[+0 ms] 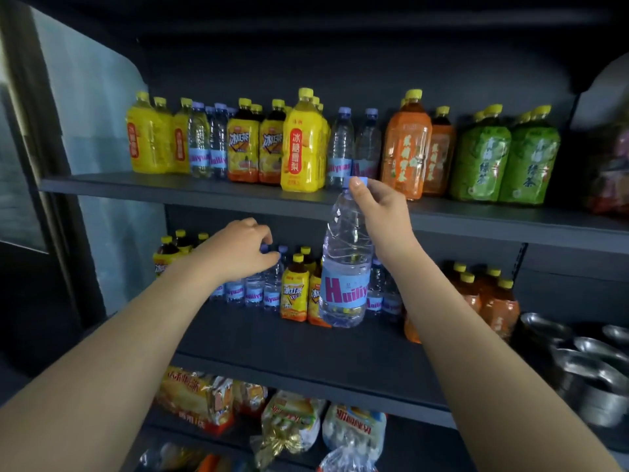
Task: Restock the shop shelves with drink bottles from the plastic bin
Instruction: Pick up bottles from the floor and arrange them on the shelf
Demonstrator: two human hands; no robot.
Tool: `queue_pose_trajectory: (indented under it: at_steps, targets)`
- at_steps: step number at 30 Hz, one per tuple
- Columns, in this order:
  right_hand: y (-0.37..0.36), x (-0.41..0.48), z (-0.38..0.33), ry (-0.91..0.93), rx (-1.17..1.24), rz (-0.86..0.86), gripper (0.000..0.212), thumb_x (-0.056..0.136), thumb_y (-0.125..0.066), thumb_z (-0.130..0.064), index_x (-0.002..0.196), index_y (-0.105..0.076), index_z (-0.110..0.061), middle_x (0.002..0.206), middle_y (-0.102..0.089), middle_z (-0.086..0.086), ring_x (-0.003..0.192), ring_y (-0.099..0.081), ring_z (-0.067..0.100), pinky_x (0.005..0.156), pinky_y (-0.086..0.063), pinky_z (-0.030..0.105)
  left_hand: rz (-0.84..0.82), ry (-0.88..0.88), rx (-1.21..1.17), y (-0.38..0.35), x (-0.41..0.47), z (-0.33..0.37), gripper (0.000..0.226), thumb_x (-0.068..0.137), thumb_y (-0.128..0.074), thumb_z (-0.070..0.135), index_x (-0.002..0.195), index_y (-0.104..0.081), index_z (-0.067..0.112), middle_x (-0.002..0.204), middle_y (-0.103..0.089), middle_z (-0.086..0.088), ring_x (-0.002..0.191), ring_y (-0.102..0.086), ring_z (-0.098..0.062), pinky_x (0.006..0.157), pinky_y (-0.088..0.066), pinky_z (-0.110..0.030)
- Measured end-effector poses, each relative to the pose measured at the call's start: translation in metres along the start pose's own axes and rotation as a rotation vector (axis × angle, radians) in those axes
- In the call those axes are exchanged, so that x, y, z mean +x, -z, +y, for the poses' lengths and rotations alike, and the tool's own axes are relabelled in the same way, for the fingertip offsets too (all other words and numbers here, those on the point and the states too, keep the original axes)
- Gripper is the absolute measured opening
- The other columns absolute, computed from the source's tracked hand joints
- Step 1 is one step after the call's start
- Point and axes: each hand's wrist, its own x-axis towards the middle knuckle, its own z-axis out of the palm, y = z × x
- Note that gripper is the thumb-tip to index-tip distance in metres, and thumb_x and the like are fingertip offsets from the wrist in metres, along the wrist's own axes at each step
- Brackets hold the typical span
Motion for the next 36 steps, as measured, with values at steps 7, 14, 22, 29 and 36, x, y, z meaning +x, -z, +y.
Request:
queue_pose_trajectory:
  at_steps: [7,14,22,29,36]
  targets:
    - [-0.006,-0.007,0.049,-0.089,-0.018,0.013,0.012,0.094,-0.054,-0.031,0.091,-0.065,-0.028,0.099,-0.071,0.013,0.098,-0.065,0.025,0.094,-0.049,0.044,-0.033,-0.030,-0.072,-0.047,0.018,-0.005,0.036,0.089,-0.053,0.038,0.117,-0.056,0.014,0.121,-0.047,-0.006,0.115,-0.043,-0.022,0.089,-0.037,-0.031]
    - [-0.014,-0.005,0.098,-0.207,-0.014,0.084,0.021,0.095,-0.054,-0.026,0.103,-0.067,-0.012,0.096,-0.070,0.004,0.095,-0.065,0.019,0.088,-0.052,0.037,-0.073,-0.081,-0.115,-0.082,0.046,-0.023,0.038,0.089,-0.052,0.036,0.120,-0.055,0.013,0.128,-0.046,-0.007,0.121,-0.041,-0.023,0.092,-0.036,-0.033]
    - [-0.021,0.001,0.156,-0.278,-0.032,0.149,0.016,0.095,-0.054,-0.020,0.106,-0.063,-0.012,0.094,-0.068,-0.004,0.083,-0.063,0.000,0.076,-0.051,0.014,-0.117,-0.139,-0.128,-0.129,0.079,-0.037,0.035,0.089,-0.053,0.036,0.114,-0.056,0.013,0.125,-0.047,-0.007,0.119,-0.042,-0.024,0.094,-0.039,-0.035]
    - [-0.018,0.008,0.229,-0.322,-0.099,0.160,0.025,0.094,-0.056,-0.028,0.101,-0.064,-0.005,0.097,-0.069,0.015,0.091,-0.064,0.023,0.092,-0.049,0.043,-0.153,-0.159,-0.142,-0.191,0.109,-0.034,0.036,0.088,-0.053,0.038,0.114,-0.056,0.014,0.127,-0.048,-0.006,0.119,-0.044,-0.024,0.097,-0.039,-0.035]
    - [-0.010,0.026,0.307,-0.249,-0.056,0.188,0.012,0.094,-0.056,-0.020,0.095,-0.066,-0.014,0.095,-0.070,0.012,0.085,-0.066,0.018,0.084,-0.049,0.029,-0.166,-0.139,-0.138,-0.276,0.143,-0.036,0.036,0.088,-0.053,0.040,0.113,-0.056,0.014,0.125,-0.048,-0.005,0.120,-0.042,-0.023,0.091,-0.036,-0.032]
